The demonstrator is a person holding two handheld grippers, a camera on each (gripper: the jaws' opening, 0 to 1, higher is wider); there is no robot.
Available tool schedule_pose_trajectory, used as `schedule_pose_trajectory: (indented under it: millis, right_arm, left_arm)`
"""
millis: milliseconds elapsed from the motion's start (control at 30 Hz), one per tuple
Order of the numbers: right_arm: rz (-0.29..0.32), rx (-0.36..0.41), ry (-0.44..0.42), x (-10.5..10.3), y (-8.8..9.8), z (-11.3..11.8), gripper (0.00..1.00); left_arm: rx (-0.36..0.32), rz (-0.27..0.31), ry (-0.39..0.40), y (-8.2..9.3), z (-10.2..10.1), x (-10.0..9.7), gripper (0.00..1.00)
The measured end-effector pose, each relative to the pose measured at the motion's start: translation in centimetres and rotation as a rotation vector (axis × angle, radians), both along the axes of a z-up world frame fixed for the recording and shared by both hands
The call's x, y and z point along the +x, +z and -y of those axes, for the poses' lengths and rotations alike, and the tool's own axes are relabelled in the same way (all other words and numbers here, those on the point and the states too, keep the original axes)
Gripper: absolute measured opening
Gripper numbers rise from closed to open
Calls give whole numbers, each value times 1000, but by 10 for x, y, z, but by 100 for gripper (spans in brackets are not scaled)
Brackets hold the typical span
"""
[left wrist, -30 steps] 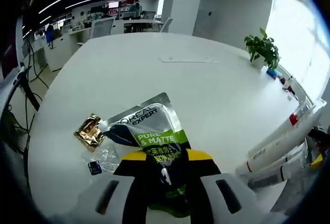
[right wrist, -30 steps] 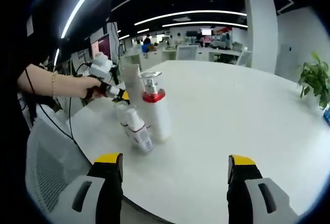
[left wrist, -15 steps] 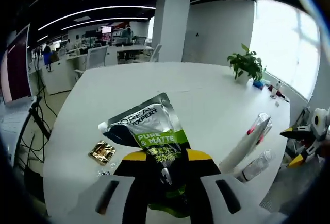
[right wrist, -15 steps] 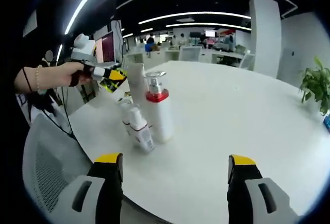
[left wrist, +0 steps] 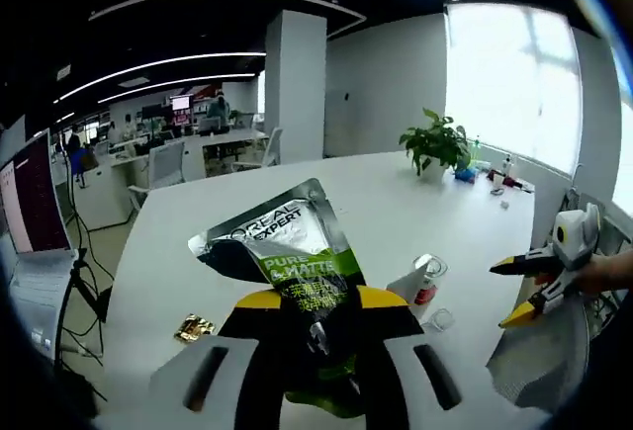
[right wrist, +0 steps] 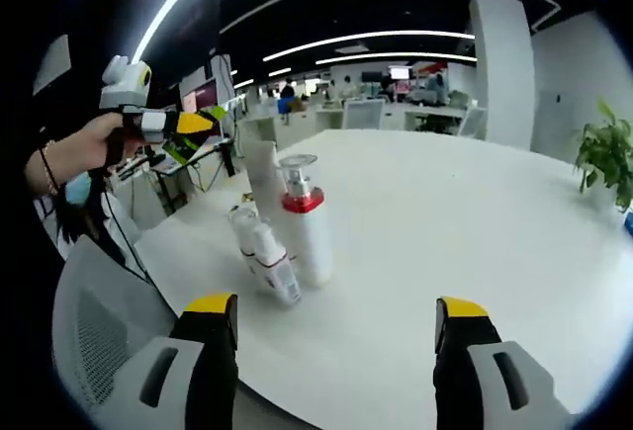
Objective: Arrange the skincare products in the storage area until every visible bottle or jar stands upright without overlapping.
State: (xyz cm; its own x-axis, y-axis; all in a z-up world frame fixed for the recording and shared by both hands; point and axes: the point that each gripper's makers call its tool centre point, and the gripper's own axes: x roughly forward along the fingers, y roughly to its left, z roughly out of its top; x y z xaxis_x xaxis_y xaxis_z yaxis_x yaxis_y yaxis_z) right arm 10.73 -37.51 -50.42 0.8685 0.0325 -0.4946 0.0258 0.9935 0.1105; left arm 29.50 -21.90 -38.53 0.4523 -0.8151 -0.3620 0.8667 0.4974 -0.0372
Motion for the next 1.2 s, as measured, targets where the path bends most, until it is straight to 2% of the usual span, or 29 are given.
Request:
schedule_pose_trajectory:
  millis: [167,300,367,500,600,667,733,800,900,967,1000,1133,1200]
  right_arm:
    - [23,30,23,-2,6,-2,78]
    - [48,49,21,-4,13,2,68]
    - [58,55,18,-4,16,4,68]
    - [113,102,15,3,35,-2,67]
    - [151,125,48,10,54,-14,66]
    - [205,168,72,19,71,-23,65]
    - [261,251,129,26,91,-40,66]
    - [317,366,192,30,112,-58,64]
    - [441,583,267,37,158,-85,57]
    - [485,672,285,40,173,-92,53]
    - [495,695,291,41,176,-94,51]
    - [454,700,291,47,167,-101,39]
    - [465,760,288,48,170,-105,36]
  left_arm:
    - [-23,22,-41,19,6,-23,19]
    - [-31,47,-69,28,9,-36,20]
    - [-34,53,-82,31,12,-43,20]
    - [-35,70,-100,35,11,-52,20]
    - [-35,92,-122,40,12,-61,20]
    - [-31,111,-147,42,12,-68,20]
    - [-42,117,-171,46,13,-76,20]
    - [-50,102,-203,47,15,-84,20]
    - [-46,126,-264,51,17,-98,20]
    - [-57,122,-282,55,19,-106,20]
    - [-57,118,-292,56,19,-109,20]
    - [-58,129,-317,58,18,-117,20]
    - [-66,127,-330,59,19,-121,20]
